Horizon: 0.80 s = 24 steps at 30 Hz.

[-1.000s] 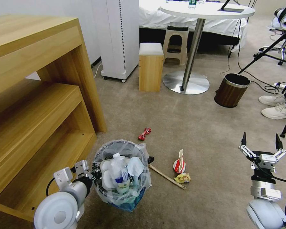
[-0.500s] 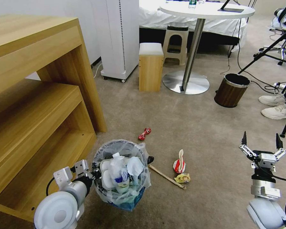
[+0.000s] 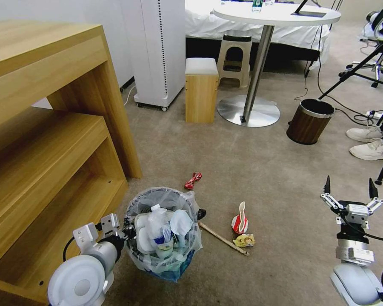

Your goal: Pick up the trash bin and place the garbage on the floor into it.

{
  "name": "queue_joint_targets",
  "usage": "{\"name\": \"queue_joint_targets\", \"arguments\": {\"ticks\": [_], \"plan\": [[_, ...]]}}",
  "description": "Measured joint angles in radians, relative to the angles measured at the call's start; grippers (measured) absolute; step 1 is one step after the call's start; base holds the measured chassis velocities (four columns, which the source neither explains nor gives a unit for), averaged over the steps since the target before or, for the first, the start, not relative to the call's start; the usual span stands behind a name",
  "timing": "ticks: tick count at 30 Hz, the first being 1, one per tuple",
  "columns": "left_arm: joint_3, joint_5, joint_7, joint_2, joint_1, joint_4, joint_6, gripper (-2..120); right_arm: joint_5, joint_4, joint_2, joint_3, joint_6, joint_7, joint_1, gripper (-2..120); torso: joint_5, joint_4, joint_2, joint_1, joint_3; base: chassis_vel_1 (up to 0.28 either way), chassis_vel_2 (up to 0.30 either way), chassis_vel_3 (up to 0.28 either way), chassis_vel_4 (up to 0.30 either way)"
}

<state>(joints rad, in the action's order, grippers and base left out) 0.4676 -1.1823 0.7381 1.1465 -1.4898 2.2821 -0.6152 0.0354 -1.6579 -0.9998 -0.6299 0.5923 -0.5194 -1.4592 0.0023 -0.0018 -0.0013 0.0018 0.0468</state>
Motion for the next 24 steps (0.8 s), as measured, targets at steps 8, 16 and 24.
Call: {"name": "queue_joint_targets", "arguments": {"ticks": [8,16,24], "plan": [[-0.003,0.0,0.0,0.004,0.005,-0.004,0.002,0,0.002,0.001,-0.005,0.014,0.006,-0.014,0.002,100,0.0,0.0,0.0,0.0,0.0,-0.087,0.083,0.092,-0.079],[-0.005,0.0,0.0,0.003,0.005,-0.009,0.003,0,-0.032,-0.005,-0.003,0.046,-0.005,-0.022,0.003,100,0.0,0.0001,0.0,0.0,0.0,-0.019,0.035,0.024,-0.03],[-0.001,-0.002,0.0,-0.009,-0.001,-0.009,0.003,0,-0.056,-0.03,0.062,0.046,-0.034,-0.008,-0.018,100,0.0001,0.0002,0.0,0.0,0.0,0.0,0.0,0.0,0.0]]}}
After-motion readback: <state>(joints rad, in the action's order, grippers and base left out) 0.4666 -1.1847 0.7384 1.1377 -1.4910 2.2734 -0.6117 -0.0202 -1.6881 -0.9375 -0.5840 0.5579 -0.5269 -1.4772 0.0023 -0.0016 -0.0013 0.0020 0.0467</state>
